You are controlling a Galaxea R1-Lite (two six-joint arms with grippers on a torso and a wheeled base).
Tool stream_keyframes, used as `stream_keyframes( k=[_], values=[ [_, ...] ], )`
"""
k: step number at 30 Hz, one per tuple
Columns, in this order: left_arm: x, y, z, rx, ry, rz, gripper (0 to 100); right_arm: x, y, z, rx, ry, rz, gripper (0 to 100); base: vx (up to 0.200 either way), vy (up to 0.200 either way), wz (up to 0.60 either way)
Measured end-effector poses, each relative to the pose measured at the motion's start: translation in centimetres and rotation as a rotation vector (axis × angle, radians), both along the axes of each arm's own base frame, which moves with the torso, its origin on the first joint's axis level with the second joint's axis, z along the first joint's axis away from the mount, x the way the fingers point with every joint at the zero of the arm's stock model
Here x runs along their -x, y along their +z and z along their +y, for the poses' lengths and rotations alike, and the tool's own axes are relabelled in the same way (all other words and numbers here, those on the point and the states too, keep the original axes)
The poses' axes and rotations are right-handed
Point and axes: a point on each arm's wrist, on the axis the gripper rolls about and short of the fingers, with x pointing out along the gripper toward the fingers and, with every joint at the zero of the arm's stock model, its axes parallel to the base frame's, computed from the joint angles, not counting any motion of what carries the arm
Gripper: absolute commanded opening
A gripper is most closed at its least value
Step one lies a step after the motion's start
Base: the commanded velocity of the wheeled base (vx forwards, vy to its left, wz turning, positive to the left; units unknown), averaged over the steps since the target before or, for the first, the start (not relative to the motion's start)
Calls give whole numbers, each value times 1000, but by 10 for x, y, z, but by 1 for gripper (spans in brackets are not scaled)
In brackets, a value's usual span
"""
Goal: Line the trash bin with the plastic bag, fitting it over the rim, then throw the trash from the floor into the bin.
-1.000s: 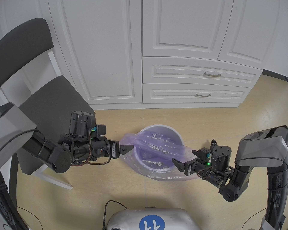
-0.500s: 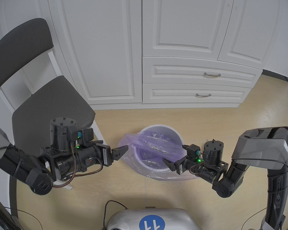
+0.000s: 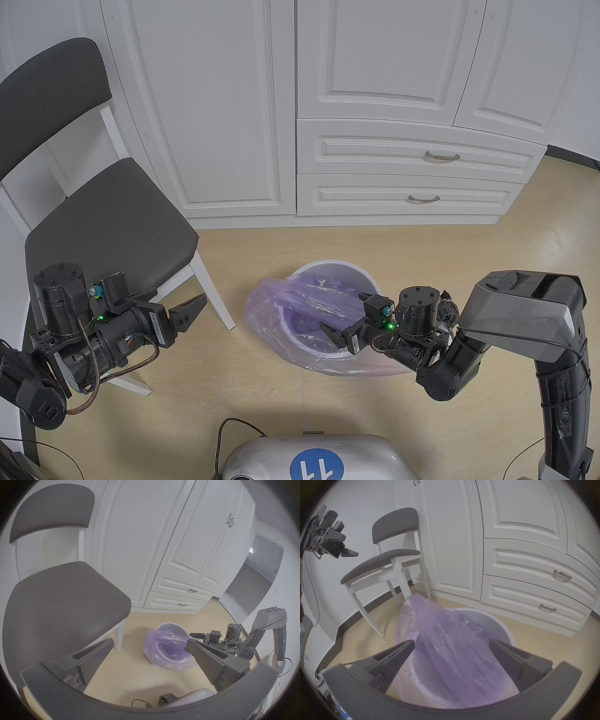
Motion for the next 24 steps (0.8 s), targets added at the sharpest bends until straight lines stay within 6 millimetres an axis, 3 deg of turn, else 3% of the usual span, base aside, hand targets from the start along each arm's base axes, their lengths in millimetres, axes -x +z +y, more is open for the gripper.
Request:
stream_keyframes(
  k=[2,3,13,24],
  values=[
    [1,0,3,0,8,-4,100,-5,-4,2,-1,-6,-6,100,0,0,0],
    [1,1,4,0,10,-5,100,-8,-6,3,-2,-14,-9,0,0,0,0],
    [3,1,3,0,1,-12,100,-31,-16,4,-17,-80,-48,0,0,0,0],
    [0,8,7,25,24,-83,100,-75,9,12,-159,-244,-205,0,0,0,0]
  ],
)
